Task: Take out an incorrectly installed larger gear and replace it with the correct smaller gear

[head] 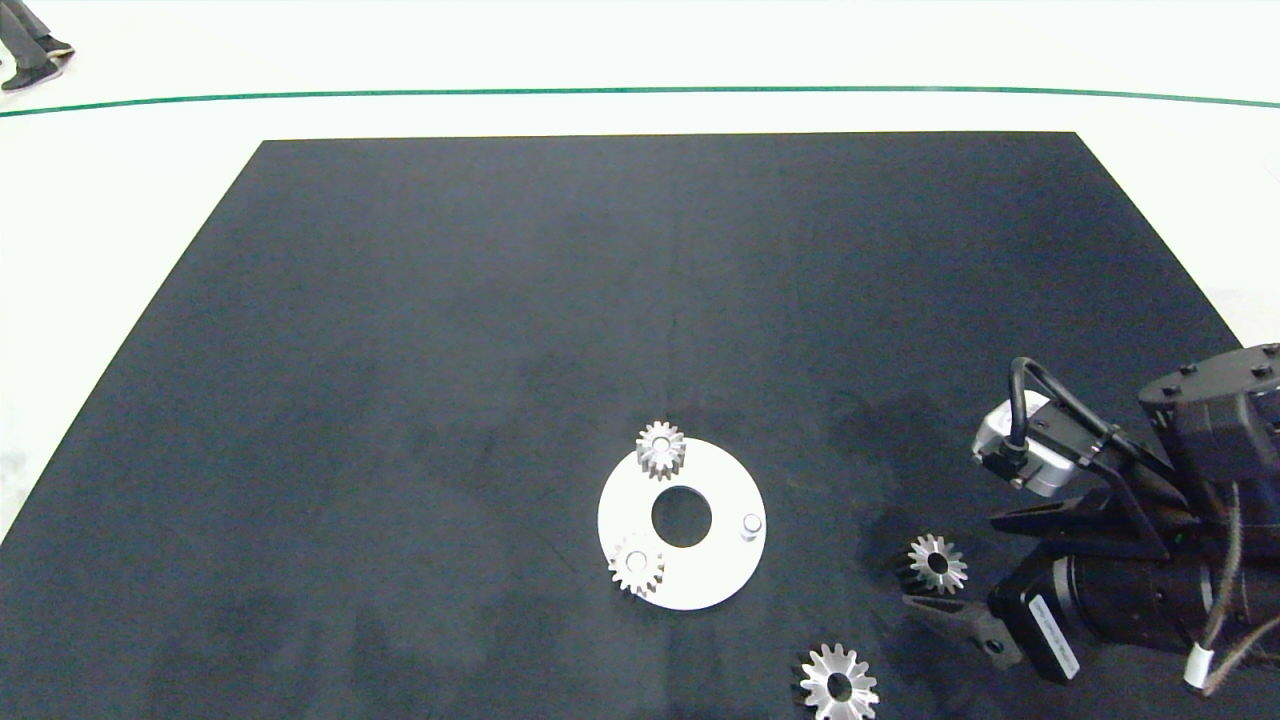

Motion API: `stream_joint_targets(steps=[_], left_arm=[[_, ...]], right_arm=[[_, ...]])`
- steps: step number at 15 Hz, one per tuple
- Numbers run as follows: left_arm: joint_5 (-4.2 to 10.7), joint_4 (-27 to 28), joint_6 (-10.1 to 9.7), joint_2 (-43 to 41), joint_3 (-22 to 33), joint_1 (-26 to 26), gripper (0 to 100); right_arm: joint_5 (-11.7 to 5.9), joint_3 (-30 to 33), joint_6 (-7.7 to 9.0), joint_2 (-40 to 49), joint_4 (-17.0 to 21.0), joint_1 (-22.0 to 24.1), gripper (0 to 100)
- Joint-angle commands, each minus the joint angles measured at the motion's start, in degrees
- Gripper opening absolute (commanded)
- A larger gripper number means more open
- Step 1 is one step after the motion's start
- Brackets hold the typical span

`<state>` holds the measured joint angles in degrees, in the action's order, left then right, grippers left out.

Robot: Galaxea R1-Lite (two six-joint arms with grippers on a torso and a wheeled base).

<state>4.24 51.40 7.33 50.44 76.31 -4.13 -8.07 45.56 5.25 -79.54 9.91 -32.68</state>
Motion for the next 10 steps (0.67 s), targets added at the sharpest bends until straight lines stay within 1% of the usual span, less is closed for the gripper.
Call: stream_joint_targets(steps=[1,4,8,10], left_arm=[[0.06,0.3,0.06,0.0,0.0,0.0,100],[0.06,0.3,0.06,0.0,0.0,0.0,100],[0.06,-0.4,0.06,0.0,0.0,0.0,100],[0.06,-0.4,0.06,0.0,0.0,0.0,100]], right_arm=[[-0.02,-0.1,-0.07,-6.1,-3.8,0.7,100],[-0.1,-0.5,-0.51,-9.3,-5.8,0.7,100],[-0.19,-0.5,-0.51,-10.4,-5.9,1.3,92],[-0.28,-0.5,-0.51,-10.5,-6.8,1.7,88]])
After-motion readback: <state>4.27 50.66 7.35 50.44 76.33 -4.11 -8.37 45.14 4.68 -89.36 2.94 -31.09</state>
